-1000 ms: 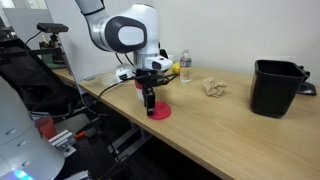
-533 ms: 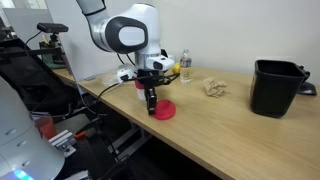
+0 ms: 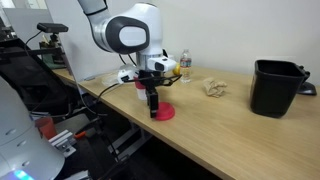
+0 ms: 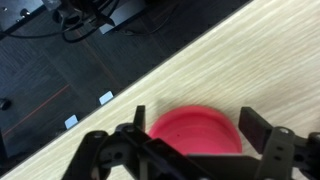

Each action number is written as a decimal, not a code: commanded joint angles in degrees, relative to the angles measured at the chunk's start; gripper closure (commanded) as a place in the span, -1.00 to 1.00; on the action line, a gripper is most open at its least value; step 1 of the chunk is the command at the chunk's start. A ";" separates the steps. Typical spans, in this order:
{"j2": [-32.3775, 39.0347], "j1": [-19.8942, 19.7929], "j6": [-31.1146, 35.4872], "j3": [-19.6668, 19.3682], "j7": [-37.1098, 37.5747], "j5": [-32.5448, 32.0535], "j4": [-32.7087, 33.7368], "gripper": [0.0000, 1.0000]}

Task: Cover the cup with the pink cover

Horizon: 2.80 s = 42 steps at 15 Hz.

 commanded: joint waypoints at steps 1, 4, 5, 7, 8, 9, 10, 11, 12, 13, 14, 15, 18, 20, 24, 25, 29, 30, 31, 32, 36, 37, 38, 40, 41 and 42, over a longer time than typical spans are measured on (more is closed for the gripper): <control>0.21 -0.35 0.85 -0.29 -1.50 1.24 0.03 -1.00; 0.18 -0.32 1.37 -0.26 -1.75 1.39 -0.13 -1.00; 0.30 -0.26 1.88 -0.30 -1.52 0.72 -0.13 -1.00; 0.78 -0.12 2.75 -0.23 -1.43 0.27 0.46 -1.00; 0.90 -0.09 3.15 -0.22 -1.42 0.16 0.71 -1.00; 1.01 -0.04 3.48 -0.14 -1.80 0.39 1.12 -1.00; 1.17 -0.01 3.69 -0.12 -2.02 0.38 1.49 -1.00; 1.44 0.01 3.75 -0.13 -2.20 0.22 1.93 -1.00; 1.80 0.00 3.71 -0.20 -2.26 -0.03 2.38 -1.00; 2.14 -0.04 3.57 -0.29 -2.31 -0.26 2.73 -1.00; 2.36 -0.04 3.49 -0.34 -2.40 -0.36 2.93 -1.00; 2.67 0.00 3.43 -0.40 -2.54 -0.42 3.09 -1.00; 4.06 0.27 3.26 -0.58 -3.05 -0.52 3.54 -1.00; 5.14 0.48 3.30 -0.80 -3.00 -0.80 4.10 -1.00; 6.34 0.71 3.17 -1.65 -2.64 -2.09 5.62 -1.00; 6.50 0.68 3.17 -1.94 -2.66 -2.53 5.99 -1.00; 7.23 0.75 3.11 -2.58 -2.94 -2.91 7.08 -1.00; 7.30 0.77 3.07 -2.56 -3.04 -2.85 7.17 -1.00; 7.38 0.81 3.05 -2.52 -3.16 -2.80 7.24 -1.00; 7.45 0.86 2.95 -2.42 -3.33 -2.69 7.30 -1.00; 7.67 1.20 3.41 -2.53 -3.59 -3.01 7.39 -0.47; 7.62 1.19 3.58 -2.57 -3.61 -2.94 7.50 -0.41; 7.56 1.19 3.62 -2.65 -3.61 -2.96 7.54 -0.39; 7.44 1.04 3.59 -2.71 -3.79 -2.72 7.62 -0.33; 7.41 1.03 3.62 -2.81 -3.76 -2.79 7.62 -0.33; 7.19 1.05 3.58 -3.03 -3.67 -3.10 7.46 -0.33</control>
